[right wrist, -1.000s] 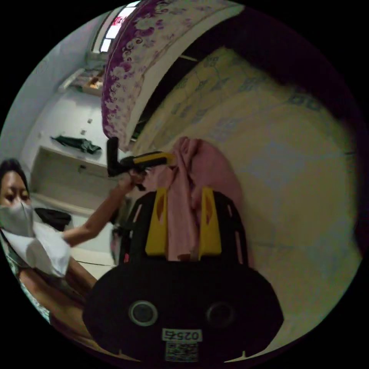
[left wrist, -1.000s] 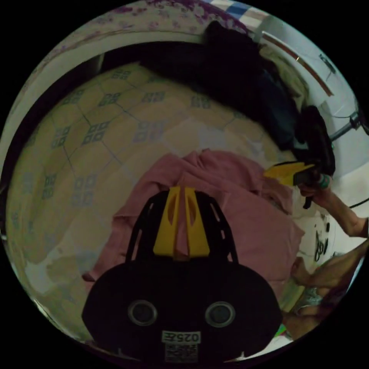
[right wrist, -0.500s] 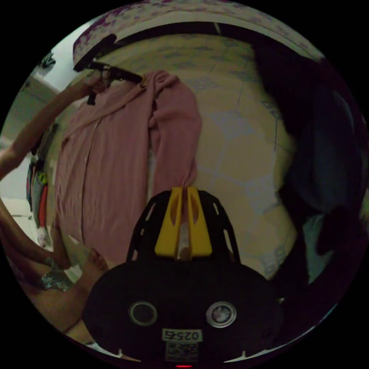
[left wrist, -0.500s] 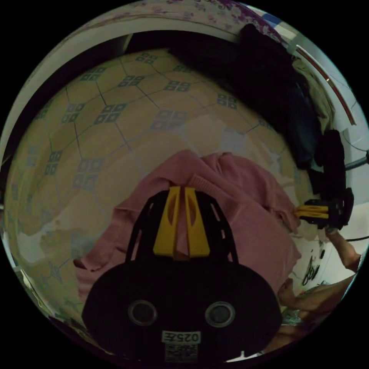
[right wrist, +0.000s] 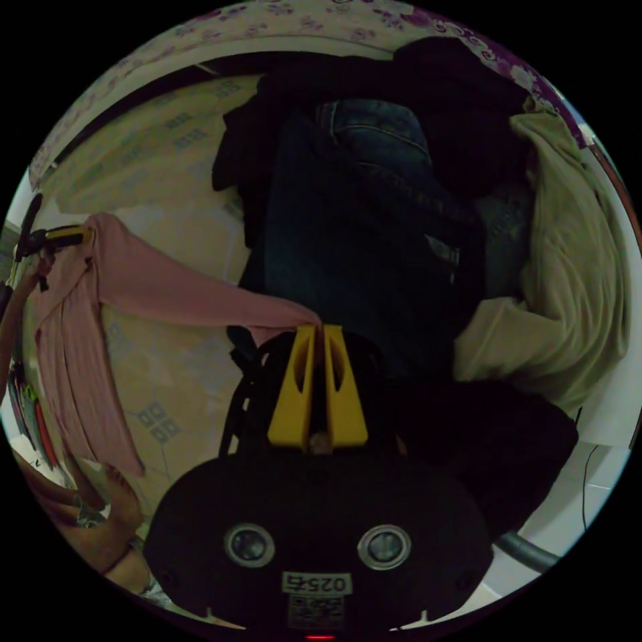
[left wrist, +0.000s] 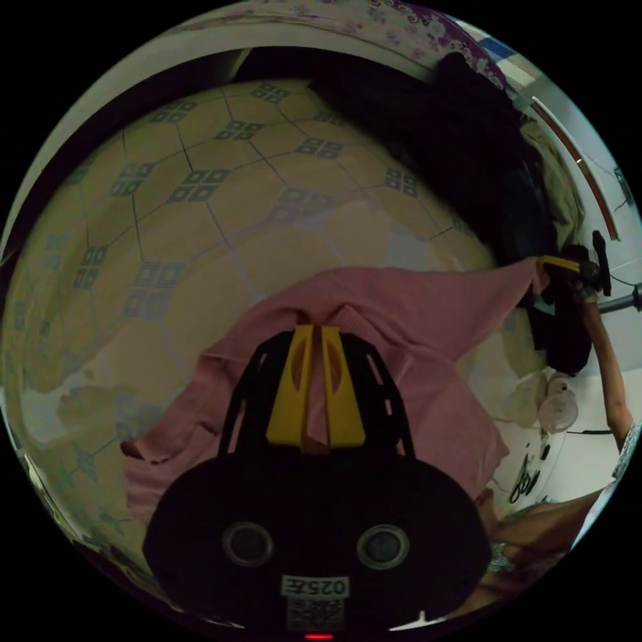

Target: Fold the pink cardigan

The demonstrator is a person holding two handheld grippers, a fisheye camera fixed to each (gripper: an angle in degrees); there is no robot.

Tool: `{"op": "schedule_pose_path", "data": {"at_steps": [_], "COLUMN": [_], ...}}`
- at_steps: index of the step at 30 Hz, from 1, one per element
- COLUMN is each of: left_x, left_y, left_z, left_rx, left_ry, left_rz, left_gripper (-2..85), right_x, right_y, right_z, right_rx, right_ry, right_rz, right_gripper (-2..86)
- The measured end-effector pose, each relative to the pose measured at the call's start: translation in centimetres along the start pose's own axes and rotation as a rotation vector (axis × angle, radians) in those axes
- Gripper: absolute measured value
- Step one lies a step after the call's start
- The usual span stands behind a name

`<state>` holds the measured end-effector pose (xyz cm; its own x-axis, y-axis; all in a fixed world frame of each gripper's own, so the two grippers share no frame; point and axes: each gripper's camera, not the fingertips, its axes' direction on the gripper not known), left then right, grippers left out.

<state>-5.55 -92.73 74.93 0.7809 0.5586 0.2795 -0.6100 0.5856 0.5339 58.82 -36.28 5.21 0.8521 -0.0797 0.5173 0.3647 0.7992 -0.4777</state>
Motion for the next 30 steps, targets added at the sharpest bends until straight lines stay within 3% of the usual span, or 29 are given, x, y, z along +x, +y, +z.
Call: {"op": "schedule_pose_path", "data": {"at_steps": [4, 7, 8, 10, 14, 16, 19, 21, 24, 27, 30], "left_x": [2.2, 3.3, 3.1, 2.6, 0.4, -1.1, -5.2, -9.5, -15.0, -19.4, -21.8], "left_y": [-0.1, -1.6, -2.3, -2.5, -2.2, -0.8, 4.5, 11.5, 22.1, 32.3, 39.8], "left_z": [-2.1, -1.0, 0.4, -0.4, -1.6, -3.0, -7.7, -11.8, -15.6, -17.6, -17.6], "left_rx": [0.061, -0.028, -0.109, -0.044, -0.042, 0.011, 0.196, 0.338, 0.475, 0.546, 0.589], "left_ry": [-0.062, -0.098, -0.139, -0.139, -0.112, -0.117, -0.022, 0.167, 0.332, 0.448, 0.571], "left_rz": [0.158, 0.205, 0.179, 0.145, 0.065, 0.018, -0.154, -0.308, -0.509, -0.652, -0.766], "left_gripper": [-1.1, -1.0, -1.0, -1.0, -0.9, -0.9, -0.9, -0.9, -0.9, -0.6, 2.1], "right_x": [-0.1, -0.2, 0.0, 0.3, -0.7, -2.5, -7.6, -14.8, -27.3, -39.0, -42.7], "right_y": [0.1, 0.4, 0.6, 0.7, -0.2, -1.2, -3.4, -6.2, -9.2, -9.8, -8.3], "right_z": [-0.8, -1.4, -1.8, -2.8, -7.8, -10.3, -13.7, -14.3, -11.6, -5.4, -1.2], "right_rx": [-0.015, 0.012, 0.058, 0.146, 0.508, 0.604, 0.718, 0.67, 0.5, 0.222, 0.141], "right_ry": [-0.106, -0.136, -0.167, -0.258, -0.46, -0.543, -0.858, -1.127, -1.313, -1.186, -1.117], "right_rz": [0.02, 0.052, 0.092, 0.152, 0.145, 0.101, -0.048, -0.258, -0.509, -0.698, -0.742], "right_gripper": [-0.3, -0.3, -0.3, -0.3, -0.2, -0.1, 0.2, 0.8, 3.7, 11.6, 13.5]}}
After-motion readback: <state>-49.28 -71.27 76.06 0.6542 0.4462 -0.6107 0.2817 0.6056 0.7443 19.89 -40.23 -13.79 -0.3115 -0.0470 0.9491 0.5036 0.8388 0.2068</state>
